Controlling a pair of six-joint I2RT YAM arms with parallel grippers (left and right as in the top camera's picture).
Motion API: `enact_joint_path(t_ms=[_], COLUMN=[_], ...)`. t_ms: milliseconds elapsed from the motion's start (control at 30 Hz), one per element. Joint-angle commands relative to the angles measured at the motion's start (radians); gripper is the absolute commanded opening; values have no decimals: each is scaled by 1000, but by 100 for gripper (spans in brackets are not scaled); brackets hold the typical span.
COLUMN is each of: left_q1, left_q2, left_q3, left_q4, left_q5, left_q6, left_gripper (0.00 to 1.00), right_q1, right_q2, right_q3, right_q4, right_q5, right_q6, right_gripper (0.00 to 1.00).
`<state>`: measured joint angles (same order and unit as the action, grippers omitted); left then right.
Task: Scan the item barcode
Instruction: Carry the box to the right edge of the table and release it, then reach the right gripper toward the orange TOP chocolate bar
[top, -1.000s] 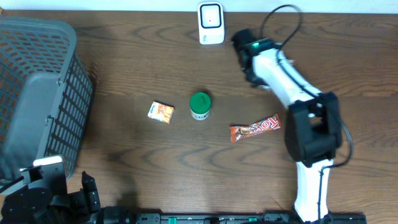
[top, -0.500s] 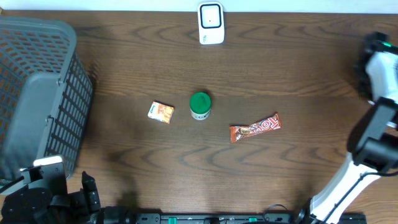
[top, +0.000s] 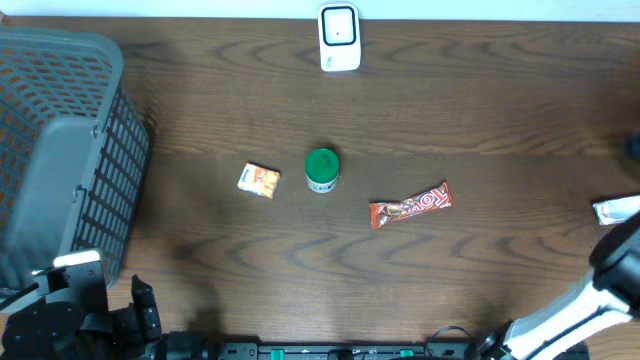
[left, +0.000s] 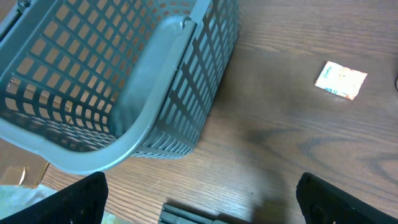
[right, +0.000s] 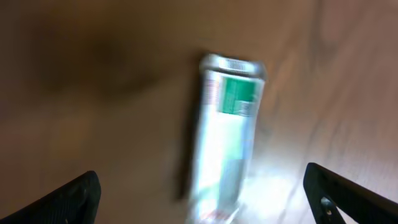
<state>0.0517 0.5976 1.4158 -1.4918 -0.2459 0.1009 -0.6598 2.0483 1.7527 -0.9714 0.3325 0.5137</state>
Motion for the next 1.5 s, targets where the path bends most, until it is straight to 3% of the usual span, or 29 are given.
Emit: enact_joint_path(t_ms=[0,167,233,433,633,733,833,967,1133,1200,1367,1433,1467], left_q1=[4,4,4,4,4,4,4,4,4,4,4,4,4], left_q2=[2,2,2,2,2,2,2,2,2,2,2,2,2], left_q3=[5,5,5,5,5,5,5,5,5,5,5,5,5], left_q4=[0,0,0,0,0,0,0,0,0,0,0,0,0], left_q5=[-9,-9,-9,-9,-9,-9,-9,-9,-9,-9,-9,-9,-9], left_q6=[-13,-13,-13,-13,-13,-13,-13,-13,-13,-13,-13,-13,-13], left_gripper=[97,97,97,97,97,97,97,97,97,97,97,97,97], right_q1=[98,323,483,740,751,745,745,743,743,743,741,741,741], right_q2=[-215,-279,-276,-275,-275,-275,-272,-219,-63,-19,-2,-2,-2], right_q3=[52,51,17,-191,-462,-554,-582,-590,-590,-590,-589,-589,-589], right_q4=[-37,-290,-414,-304,-17,76,134,185,136,120,107,94,81], right_q5=[-367,-442,-468,-414,-661,-651,-647,-594,-603,-600,-596,-596,-597], right_q6=[-105,-126,-155,-197,-415,-543,-630,-643,-737,-759,-766,-777,-776], right_gripper=[99,99,99,99,99,99,99,99,98,89,54,26,1])
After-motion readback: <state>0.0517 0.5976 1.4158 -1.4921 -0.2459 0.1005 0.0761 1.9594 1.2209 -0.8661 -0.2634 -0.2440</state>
